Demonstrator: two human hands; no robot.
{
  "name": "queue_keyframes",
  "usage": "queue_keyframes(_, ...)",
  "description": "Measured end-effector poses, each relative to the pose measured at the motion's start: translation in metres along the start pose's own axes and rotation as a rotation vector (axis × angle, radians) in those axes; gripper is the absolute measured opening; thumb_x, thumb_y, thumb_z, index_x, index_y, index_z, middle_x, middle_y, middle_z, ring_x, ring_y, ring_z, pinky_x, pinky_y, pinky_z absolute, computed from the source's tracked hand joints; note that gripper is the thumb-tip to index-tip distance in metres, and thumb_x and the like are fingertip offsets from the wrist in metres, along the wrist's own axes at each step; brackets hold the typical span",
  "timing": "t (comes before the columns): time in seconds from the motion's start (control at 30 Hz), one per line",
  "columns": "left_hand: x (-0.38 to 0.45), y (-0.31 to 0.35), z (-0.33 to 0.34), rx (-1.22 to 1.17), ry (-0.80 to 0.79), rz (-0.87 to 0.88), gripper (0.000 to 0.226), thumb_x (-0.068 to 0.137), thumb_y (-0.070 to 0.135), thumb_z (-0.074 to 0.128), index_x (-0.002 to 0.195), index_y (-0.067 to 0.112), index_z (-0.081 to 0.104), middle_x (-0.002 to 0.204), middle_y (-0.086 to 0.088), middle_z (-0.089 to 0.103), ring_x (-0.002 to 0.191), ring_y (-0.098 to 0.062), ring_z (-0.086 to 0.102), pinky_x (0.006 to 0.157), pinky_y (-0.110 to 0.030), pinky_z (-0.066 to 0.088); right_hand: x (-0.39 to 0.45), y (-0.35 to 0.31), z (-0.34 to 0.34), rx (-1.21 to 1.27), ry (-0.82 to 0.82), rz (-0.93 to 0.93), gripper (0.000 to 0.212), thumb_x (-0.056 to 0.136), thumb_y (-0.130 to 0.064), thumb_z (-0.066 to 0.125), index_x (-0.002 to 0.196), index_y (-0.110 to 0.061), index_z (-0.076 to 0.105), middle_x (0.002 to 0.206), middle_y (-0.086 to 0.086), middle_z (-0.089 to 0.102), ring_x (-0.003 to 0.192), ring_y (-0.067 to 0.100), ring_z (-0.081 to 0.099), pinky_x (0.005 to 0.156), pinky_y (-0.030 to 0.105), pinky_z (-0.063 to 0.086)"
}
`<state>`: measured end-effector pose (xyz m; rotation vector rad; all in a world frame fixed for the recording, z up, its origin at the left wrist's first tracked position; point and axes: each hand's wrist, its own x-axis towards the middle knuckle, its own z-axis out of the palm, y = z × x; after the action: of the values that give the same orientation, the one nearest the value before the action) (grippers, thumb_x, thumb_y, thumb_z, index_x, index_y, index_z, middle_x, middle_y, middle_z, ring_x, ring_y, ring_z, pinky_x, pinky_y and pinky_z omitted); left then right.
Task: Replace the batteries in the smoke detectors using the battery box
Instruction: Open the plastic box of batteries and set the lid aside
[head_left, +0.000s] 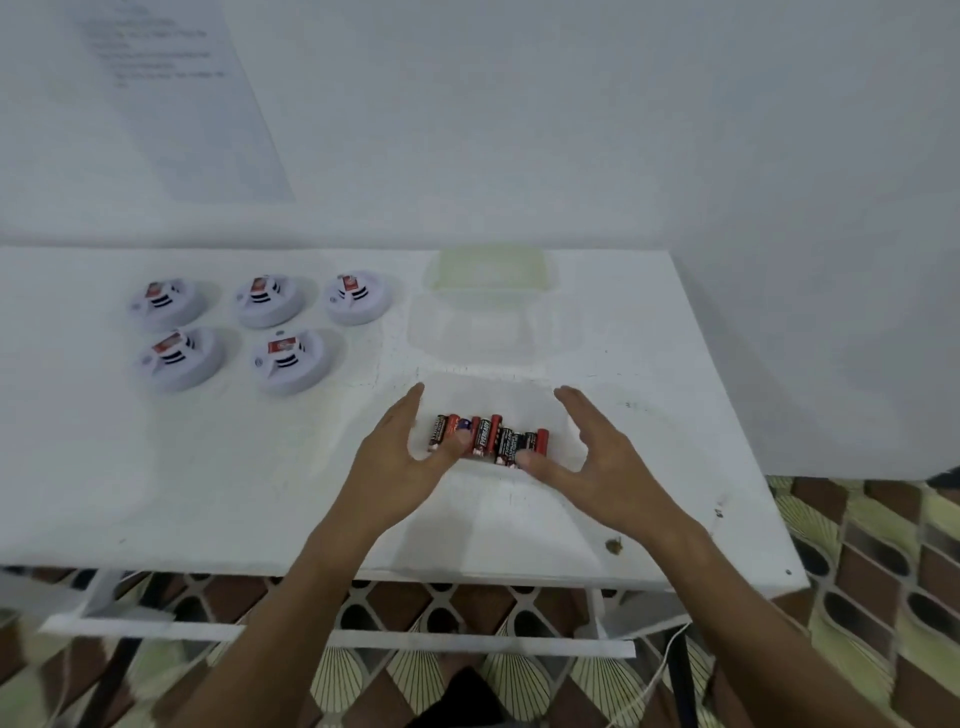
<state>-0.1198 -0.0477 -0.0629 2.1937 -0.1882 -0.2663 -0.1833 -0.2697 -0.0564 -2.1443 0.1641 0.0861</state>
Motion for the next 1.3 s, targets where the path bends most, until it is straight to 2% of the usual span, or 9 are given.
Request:
queue_keyframes(0.1, -0.006, -0.001, 0.006, -0.027, -0.004, -0.024, 0.107, 0.068, 0.067, 0.068, 0.153, 0.03, 0.016, 0.154, 0.013, 0.032, 0.131, -0.006, 0.041, 0.107, -0.033, 0.041, 0.0, 0.008, 0.005, -0.047, -0.042, -0.008, 0.115, 0.069, -0.061, 0.078, 0.158, -0.029, 0.012, 0.165, -0.016, 0.005, 0.15, 0.001, 0.007, 0.124, 0.036, 0.018)
queue_keyframes(0.27, 0.001, -0.003, 0.006, -0.067, -0.004, -0.027, 0.118, 0.058, 0.059, 0.081, 0.153, 0.028, 0.017, 0.153, 0.013, 0.034, 0.131, -0.006, 0.042, 0.105, -0.033, 0.043, 0.016, 0.011, -0.001, -0.046, -0.047, 0.005, 0.12, 0.063, -0.054, 0.087, 0.157, -0.028, 0.018, 0.165, -0.012, 0.016, 0.15, 0.01, 0.021, 0.122, 0.042, 0.026)
queue_keyframes(0.43, 0.014, 0.0, 0.006, -0.082, 0.038, -0.027, 0.117, 0.059, 0.061, 0.078, 0.153, 0.025, 0.018, 0.154, 0.011, 0.032, 0.129, -0.006, 0.043, 0.101, -0.028, 0.042, 0.033, 0.012, -0.002, -0.014, 0.017, -0.026, 0.087, 0.066, -0.043, 0.089, 0.139, -0.037, 0.041, 0.132, -0.025, 0.053, 0.122, 0.0, 0.051, 0.106, 0.025, 0.041)
queue_keyframes(0.63, 0.031, 0.004, 0.015, -0.105, 0.096, -0.045, 0.113, 0.064, 0.056, 0.08, 0.153, 0.022, 0.018, 0.156, 0.007, 0.031, 0.134, -0.012, 0.042, 0.109, -0.04, 0.041, 0.049, 0.011, -0.006, 0.05, 0.041, -0.011, 0.086, 0.071, -0.043, 0.086, 0.144, -0.032, 0.041, 0.119, -0.024, 0.055, 0.111, 0.007, 0.058, 0.083, 0.007, 0.044)
queue_keyframes(0.83, 0.046, 0.009, 0.021, -0.1, 0.131, -0.051, 0.114, 0.065, 0.058, 0.079, 0.153, 0.021, 0.017, 0.157, 0.005, 0.03, 0.136, -0.014, 0.041, 0.11, -0.041, 0.04, 0.062, 0.009, -0.011, 0.087, 0.039, 0.019, 0.077, 0.08, -0.02, 0.081, 0.146, -0.015, 0.042, 0.101, -0.029, 0.05, 0.076, -0.011, 0.056, 0.062, -0.002, 0.044)
queue_keyframes(1.03, 0.063, 0.014, 0.018, -0.067, 0.115, -0.063, 0.115, 0.065, 0.06, 0.078, 0.153, 0.019, 0.016, 0.158, 0.002, 0.027, 0.138, -0.017, 0.039, 0.111, -0.041, 0.038, 0.076, 0.001, -0.013, 0.073, 0.049, 0.034, 0.091, 0.08, -0.023, 0.082, 0.154, -0.013, 0.029, 0.132, -0.006, 0.057, 0.083, -0.007, 0.058, 0.062, -0.001, 0.044)
queue_keyframes(1.17, 0.067, 0.019, 0.013, -0.049, 0.1, -0.071, 0.115, 0.065, 0.06, 0.078, 0.153, 0.019, 0.016, 0.158, 0.001, 0.027, 0.138, -0.018, 0.039, 0.111, -0.041, 0.038, 0.083, -0.001, -0.014, 0.017, 0.045, 0.027, 0.091, 0.08, -0.027, 0.082, 0.153, -0.013, 0.03, 0.138, -0.001, 0.057, 0.096, 0.009, 0.059, 0.063, 0.004, 0.048)
queue_keyframes(1.27, 0.068, 0.021, 0.002, 0.018, 0.049, -0.068, 0.113, 0.068, 0.061, 0.076, 0.154, 0.02, 0.016, 0.158, 0.001, 0.026, 0.14, -0.02, 0.036, 0.112, -0.044, 0.036, 0.083, -0.005, -0.015, -0.012, 0.065, 0.049, 0.093, 0.077, -0.033, 0.083, 0.153, -0.014, 0.032, 0.145, -0.002, 0.05, 0.126, 0.021, 0.053, 0.095, 0.024, 0.048)
queue_keyframes(1.3, 0.068, 0.021, -0.004, 0.035, 0.035, -0.056, 0.11, 0.07, 0.059, 0.076, 0.153, 0.02, 0.016, 0.158, 0.001, 0.026, 0.14, -0.02, 0.034, 0.112, -0.044, 0.035, 0.082, -0.008, -0.014, -0.042, 0.097, 0.038, 0.095, 0.077, -0.034, 0.083, 0.153, -0.013, 0.03, 0.153, 0.002, 0.043, 0.139, 0.024, 0.043, 0.108, 0.031, 0.038)
